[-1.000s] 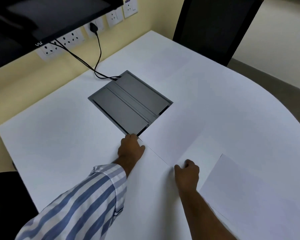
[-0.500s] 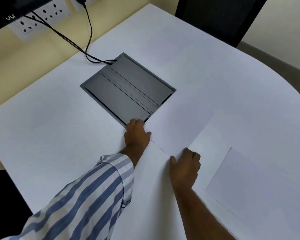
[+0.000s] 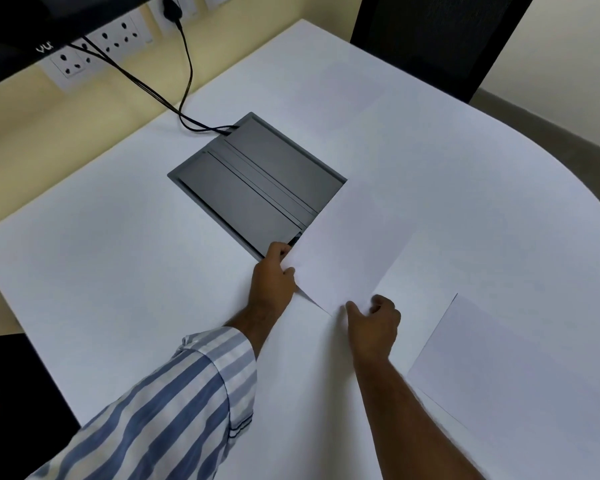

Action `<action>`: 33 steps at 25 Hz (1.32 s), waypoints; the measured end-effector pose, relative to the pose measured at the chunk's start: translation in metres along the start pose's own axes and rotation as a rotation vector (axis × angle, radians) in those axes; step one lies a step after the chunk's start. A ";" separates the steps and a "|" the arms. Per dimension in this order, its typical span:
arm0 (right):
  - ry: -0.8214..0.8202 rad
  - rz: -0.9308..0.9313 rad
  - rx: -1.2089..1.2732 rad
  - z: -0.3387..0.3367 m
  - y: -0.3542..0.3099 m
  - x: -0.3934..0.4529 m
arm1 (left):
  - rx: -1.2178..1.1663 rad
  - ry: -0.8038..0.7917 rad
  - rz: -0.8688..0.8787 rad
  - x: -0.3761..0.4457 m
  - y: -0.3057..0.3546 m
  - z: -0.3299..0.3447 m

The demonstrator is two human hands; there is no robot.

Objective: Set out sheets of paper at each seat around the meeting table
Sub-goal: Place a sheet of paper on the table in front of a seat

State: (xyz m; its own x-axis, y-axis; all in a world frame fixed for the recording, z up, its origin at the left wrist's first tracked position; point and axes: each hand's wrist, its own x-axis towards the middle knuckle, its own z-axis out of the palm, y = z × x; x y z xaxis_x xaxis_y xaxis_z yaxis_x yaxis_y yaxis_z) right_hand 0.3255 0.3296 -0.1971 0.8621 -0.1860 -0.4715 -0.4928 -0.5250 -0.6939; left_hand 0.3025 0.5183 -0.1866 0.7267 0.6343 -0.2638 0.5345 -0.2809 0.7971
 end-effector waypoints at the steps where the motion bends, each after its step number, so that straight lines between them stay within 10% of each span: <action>1: -0.013 0.050 0.062 -0.002 -0.002 -0.002 | -0.037 0.037 -0.014 -0.009 -0.001 -0.001; 9: -0.323 0.352 0.462 -0.024 0.014 -0.033 | -0.291 0.127 -0.091 -0.093 -0.024 -0.039; 19: -0.588 0.081 0.434 -0.025 -0.004 -0.130 | -0.457 0.417 -0.155 -0.214 -0.041 -0.153; 33: -0.366 -0.220 0.407 0.058 -0.030 -0.294 | -1.025 0.516 -0.283 -0.217 -0.107 -0.271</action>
State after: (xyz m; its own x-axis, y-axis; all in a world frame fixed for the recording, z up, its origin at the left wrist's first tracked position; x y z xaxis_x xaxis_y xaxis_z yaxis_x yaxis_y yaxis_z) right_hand 0.0805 0.4485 -0.0694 0.8879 0.2283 -0.3994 -0.3748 -0.1442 -0.9158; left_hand -0.0293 0.6062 -0.0672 0.2520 0.8630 -0.4378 -0.1185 0.4765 0.8711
